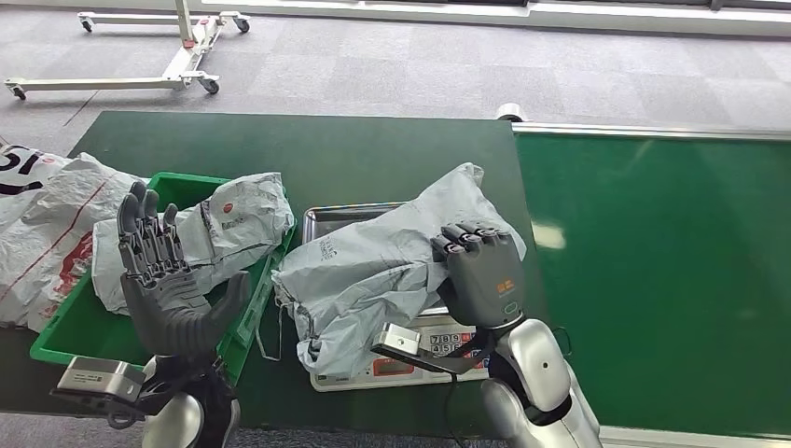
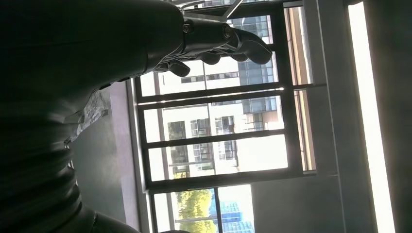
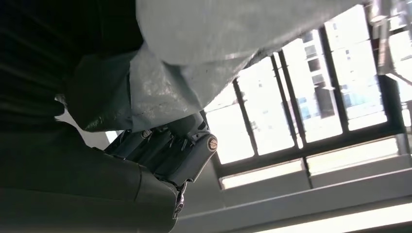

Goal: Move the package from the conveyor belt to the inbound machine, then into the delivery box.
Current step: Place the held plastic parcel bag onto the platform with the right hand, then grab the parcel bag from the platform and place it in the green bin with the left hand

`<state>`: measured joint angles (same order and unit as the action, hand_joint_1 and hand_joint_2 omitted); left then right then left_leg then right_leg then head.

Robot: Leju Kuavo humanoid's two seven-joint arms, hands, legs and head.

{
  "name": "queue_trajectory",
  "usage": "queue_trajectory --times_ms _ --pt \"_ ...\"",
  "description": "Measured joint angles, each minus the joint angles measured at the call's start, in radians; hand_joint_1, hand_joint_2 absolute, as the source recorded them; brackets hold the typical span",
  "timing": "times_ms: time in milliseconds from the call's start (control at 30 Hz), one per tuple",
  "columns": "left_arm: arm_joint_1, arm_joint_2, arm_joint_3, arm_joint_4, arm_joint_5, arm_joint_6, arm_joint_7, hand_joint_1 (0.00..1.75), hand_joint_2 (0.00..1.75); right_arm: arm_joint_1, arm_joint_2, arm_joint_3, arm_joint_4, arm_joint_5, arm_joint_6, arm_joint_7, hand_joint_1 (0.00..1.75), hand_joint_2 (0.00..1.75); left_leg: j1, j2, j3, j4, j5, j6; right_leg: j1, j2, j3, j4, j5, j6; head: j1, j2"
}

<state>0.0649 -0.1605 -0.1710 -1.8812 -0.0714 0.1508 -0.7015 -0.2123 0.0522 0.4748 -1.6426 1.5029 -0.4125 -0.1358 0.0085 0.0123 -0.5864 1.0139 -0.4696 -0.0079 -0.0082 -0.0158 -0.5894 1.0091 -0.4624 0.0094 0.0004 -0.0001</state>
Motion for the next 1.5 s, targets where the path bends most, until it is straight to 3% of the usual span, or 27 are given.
queue_trajectory --times_ms 67,200,333,633,1000,1367,1500 --pt "0.005 0.002 -0.003 0.0 0.0 0.0 0.0 0.0 1.75 -0.007 -0.014 0.003 0.006 0.049 -0.014 0.067 0.01 1.75 0.0 0.0 0.0 0.0 0.0 0.0 0.0 0.0 0.0 0.0 0.0 0.0 0.0 0.0" --pt "0.008 0.005 -0.008 0.0 0.0 0.0 0.0 0.0 1.75 -0.015 -0.035 0.012 0.025 0.028 0.049 0.087 0.0 0.0 0.0 0.0 0.0 0.0 0.0 0.0 0.0 0.0 0.0 0.0 0.0 0.0 0.0 0.0" --pt "0.008 0.009 -0.008 0.0 0.0 -0.001 0.0 0.0 1.75 -0.012 -0.044 0.021 0.055 -0.107 0.191 0.016 0.0 0.0 0.0 0.0 0.0 0.0 0.0 0.0 0.0 0.0 0.0 0.0 0.0 0.0 0.0 0.0" --pt "0.01 0.014 -0.008 0.0 0.0 -0.009 0.0 0.0 1.75 -0.001 -0.054 0.023 0.106 -0.447 0.34 -0.095 0.0 0.0 0.0 0.0 0.0 0.0 0.0 0.0 0.0 0.0 0.0 0.0 0.0 0.0 0.0 0.0" --pt "0.019 0.018 -0.008 0.009 0.0 -0.007 0.0 0.0 1.75 -0.005 -0.048 -0.103 0.146 -1.158 0.654 -0.233 0.0 0.0 0.0 0.0 0.0 0.0 0.0 0.0 0.0 0.0 0.0 0.0 0.0 0.0 0.0 0.0" --pt "0.018 0.025 -0.014 0.021 -0.013 0.03 0.0 0.0 1.75 -0.036 -0.045 -0.149 0.173 -1.262 0.705 -0.26 0.0 0.0 0.0 0.0 0.0 0.0 0.0 0.0 0.0 0.0 0.0 0.0 0.0 0.0 0.0 0.0" --pt "0.009 0.038 -0.031 0.077 -0.17 0.003 0.022 0.0 1.75 -0.042 -0.042 -0.154 0.176 -1.285 0.713 -0.278 0.0 0.0 0.0 0.0 0.0 0.0 0.0 0.0 0.0 0.0 0.0 0.0 0.0 0.0 0.0 0.0"
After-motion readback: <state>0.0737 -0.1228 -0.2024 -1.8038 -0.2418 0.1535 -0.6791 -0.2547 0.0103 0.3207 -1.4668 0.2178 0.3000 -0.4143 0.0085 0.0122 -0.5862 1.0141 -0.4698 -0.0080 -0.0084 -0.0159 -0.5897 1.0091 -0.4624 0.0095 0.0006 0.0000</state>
